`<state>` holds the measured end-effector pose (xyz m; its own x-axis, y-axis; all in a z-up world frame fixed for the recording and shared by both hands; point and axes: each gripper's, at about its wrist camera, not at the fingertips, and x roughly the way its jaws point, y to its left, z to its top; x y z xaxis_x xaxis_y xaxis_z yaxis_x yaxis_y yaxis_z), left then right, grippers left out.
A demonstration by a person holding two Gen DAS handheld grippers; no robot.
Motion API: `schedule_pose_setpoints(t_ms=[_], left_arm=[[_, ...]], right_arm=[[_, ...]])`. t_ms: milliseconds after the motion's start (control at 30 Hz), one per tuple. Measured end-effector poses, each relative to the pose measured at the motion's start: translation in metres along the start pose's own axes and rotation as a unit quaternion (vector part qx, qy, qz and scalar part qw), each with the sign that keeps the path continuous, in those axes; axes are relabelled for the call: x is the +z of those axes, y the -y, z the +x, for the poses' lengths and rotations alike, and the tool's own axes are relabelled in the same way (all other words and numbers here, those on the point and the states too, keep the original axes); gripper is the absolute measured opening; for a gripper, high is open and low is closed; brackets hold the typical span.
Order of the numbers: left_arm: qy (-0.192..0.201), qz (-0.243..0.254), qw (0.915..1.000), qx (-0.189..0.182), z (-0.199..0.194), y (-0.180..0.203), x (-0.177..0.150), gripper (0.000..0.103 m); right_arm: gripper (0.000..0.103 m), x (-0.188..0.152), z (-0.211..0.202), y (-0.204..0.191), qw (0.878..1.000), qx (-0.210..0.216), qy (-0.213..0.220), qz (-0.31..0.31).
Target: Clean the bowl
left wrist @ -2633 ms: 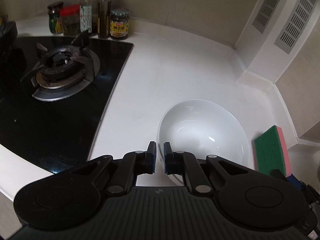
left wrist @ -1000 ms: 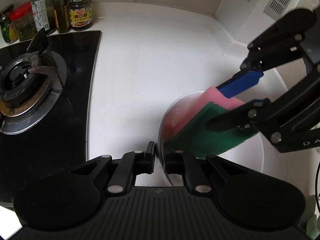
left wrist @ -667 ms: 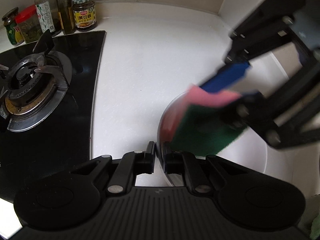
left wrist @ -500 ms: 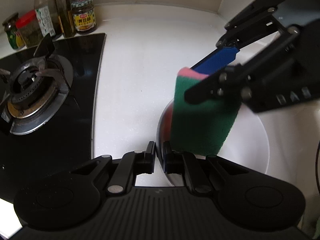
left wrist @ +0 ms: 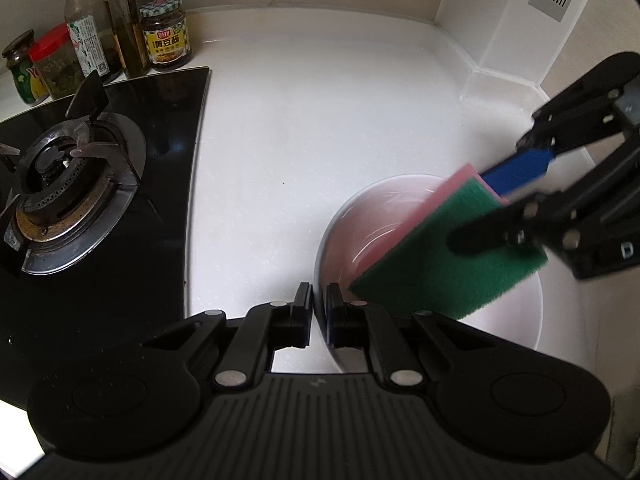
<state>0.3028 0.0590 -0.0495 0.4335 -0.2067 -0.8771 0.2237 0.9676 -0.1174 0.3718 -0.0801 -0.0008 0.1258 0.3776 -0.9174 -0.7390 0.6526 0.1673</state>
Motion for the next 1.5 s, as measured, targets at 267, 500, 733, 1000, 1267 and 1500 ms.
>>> schedule_pose_setpoints(t_ms=[267, 500, 733, 1000, 1267, 1500], left_arm=[[0.001, 0.000, 1.0000, -0.004, 0.001, -0.002, 0.000, 0.006], [0.007, 0.023, 0.9996, 0.016, 0.001, -0.001, -0.003, 0.006], [0.014, 0.021, 0.9991, 0.035, 0.003, 0.000, -0.002, 0.010], [0.010, -0.005, 0.9997, 0.020, 0.004, -0.008, 0.005, 0.010], [-0.028, -0.072, 0.9958, -0.051, -0.009, -0.041, -0.005, 0.011], [-0.011, -0.047, 0.9987, -0.016, -0.004, -0.028, -0.004, 0.005]], right_arm=[[0.024, 0.003, 0.009, -0.020, 0.999, -0.004, -0.008, -0.032], [0.023, 0.013, 0.009, -0.021, 0.998, -0.022, 0.005, -0.059], [0.022, 0.001, -0.001, 0.006, 0.996, -0.068, 0.003, 0.063], [0.023, -0.023, -0.013, -0.028, 0.997, -0.064, -0.025, 0.018], [0.023, -0.018, -0.009, -0.042, 0.992, -0.103, 0.047, -0.057], [0.024, -0.019, 0.000, -0.078, 0.982, -0.057, 0.036, -0.178]])
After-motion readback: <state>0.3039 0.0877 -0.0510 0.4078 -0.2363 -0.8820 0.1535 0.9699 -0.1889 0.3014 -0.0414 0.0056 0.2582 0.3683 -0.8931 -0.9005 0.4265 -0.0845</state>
